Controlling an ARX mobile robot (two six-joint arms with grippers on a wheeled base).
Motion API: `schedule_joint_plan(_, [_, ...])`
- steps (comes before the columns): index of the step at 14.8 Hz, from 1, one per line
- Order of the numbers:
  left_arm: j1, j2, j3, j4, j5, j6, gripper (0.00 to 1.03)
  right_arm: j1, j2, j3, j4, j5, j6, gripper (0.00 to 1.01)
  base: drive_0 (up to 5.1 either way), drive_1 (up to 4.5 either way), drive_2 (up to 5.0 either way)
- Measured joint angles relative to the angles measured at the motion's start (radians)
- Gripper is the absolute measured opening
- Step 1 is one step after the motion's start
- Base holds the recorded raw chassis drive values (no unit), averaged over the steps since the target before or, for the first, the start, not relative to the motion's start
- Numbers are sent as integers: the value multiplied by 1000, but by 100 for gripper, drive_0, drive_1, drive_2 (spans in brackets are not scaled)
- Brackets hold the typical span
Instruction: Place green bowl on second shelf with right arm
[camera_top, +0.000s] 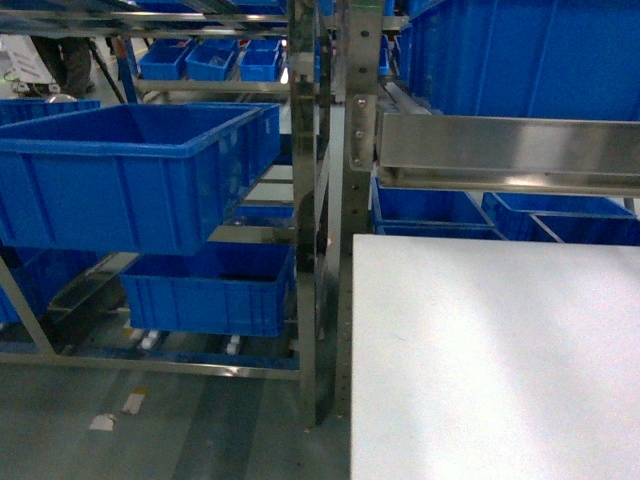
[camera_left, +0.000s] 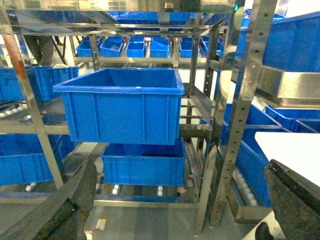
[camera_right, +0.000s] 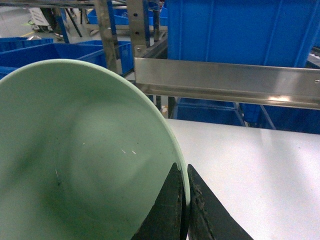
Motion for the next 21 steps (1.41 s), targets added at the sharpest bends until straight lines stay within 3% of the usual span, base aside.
schedule_joint_plan(21, [-1, 0, 0, 0, 2, 0, 98, 0, 0, 0, 0, -1, 0, 2, -491, 246, 246])
